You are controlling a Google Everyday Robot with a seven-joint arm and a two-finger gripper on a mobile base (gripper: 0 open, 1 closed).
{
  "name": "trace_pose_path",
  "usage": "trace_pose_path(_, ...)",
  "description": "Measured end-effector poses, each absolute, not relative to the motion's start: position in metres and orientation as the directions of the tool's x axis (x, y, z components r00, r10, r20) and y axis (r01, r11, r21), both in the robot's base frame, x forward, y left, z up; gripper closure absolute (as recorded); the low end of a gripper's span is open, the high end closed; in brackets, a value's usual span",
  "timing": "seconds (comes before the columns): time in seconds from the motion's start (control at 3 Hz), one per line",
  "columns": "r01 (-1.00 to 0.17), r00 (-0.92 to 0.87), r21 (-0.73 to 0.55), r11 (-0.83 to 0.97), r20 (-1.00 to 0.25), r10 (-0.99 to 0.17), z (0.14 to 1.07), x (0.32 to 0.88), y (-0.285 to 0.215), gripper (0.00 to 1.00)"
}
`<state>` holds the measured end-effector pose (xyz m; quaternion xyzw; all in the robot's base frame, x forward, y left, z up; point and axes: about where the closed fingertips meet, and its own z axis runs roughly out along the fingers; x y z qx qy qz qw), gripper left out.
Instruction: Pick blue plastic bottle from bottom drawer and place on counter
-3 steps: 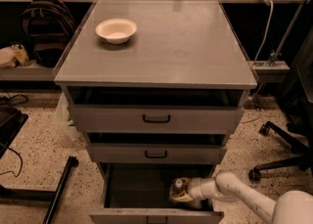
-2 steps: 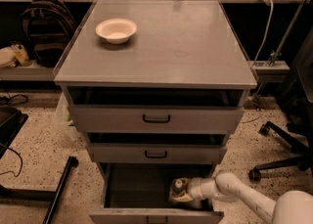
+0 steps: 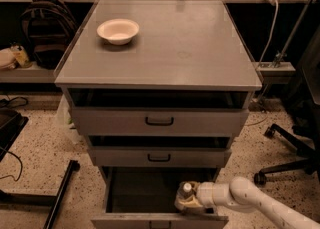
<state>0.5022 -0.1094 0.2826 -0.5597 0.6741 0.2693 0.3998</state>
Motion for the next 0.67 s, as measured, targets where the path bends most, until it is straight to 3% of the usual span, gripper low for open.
trace_pose_path(0.33, -0.937, -0.060, -0.141, 0.320, -0.838, -0.542, 0.374, 0.500, -0.123, 1.00)
trace_pose_path(0.67, -0.907, -0.119, -0.145, 0.396, -0.812, -0.572, 0.473, 0.479, -0.096, 1.00)
